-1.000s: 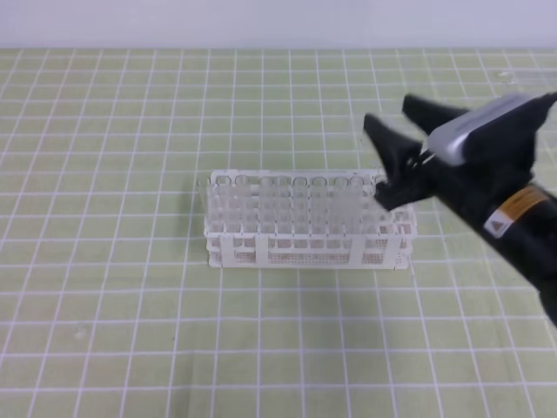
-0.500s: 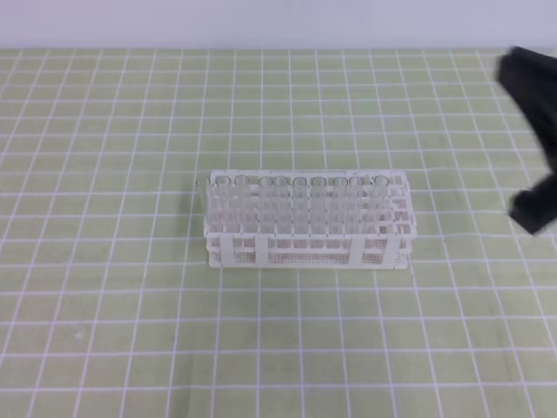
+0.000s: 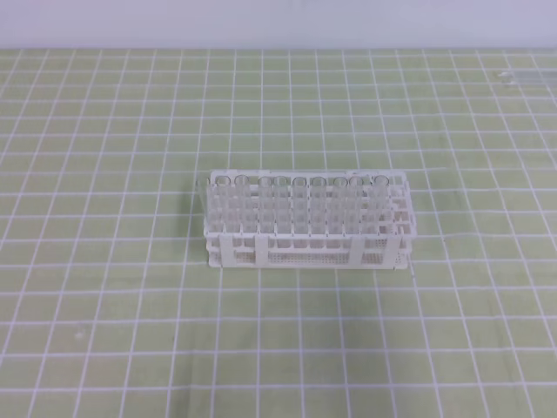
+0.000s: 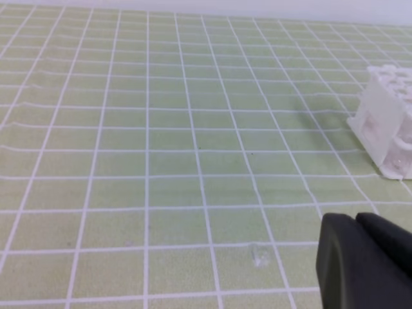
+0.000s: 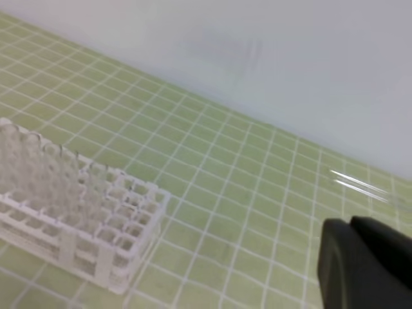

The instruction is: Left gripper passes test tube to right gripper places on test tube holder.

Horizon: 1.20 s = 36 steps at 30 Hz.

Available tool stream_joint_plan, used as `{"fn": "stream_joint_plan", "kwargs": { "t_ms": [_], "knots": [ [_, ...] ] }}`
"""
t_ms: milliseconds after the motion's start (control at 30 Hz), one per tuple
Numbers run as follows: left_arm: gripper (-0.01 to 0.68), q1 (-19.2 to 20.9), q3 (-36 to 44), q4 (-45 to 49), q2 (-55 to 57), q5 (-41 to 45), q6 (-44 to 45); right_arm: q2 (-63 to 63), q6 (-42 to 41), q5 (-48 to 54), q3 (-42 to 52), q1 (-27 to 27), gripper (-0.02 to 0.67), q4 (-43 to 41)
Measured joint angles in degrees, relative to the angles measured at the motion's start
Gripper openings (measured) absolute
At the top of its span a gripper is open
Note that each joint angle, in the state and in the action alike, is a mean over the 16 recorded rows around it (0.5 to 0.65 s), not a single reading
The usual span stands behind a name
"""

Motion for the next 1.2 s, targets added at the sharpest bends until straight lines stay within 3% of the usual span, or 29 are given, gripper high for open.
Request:
{"fn": "stream_joint_plan", "kwargs": {
  "t_ms": [233,667,867,1200],
  "knots": [
    [-0.002,0.0,0.0,0.0,-0.1,-0.1,0.0,-11.2,0.1,0.6,7.7,-5.3,-0.015,3.1],
    [-0.002,0.0,0.2,0.1,-0.5,-0.4,-0.1,-24.7,0.2,-24.6,31.1,-21.7,-0.015,12.5],
    [-0.002,0.0,0.2,0.1,-0.5,-0.4,-0.1,-26.7,-4.9,-28.1,35.6,-23.1,-0.015,20.0],
    [-0.002,0.0,0.2,0.1,-0.5,-0.4,0.0,-30.7,-16.8,-18.6,36.6,-22.7,-0.015,32.0]
  ]
}}
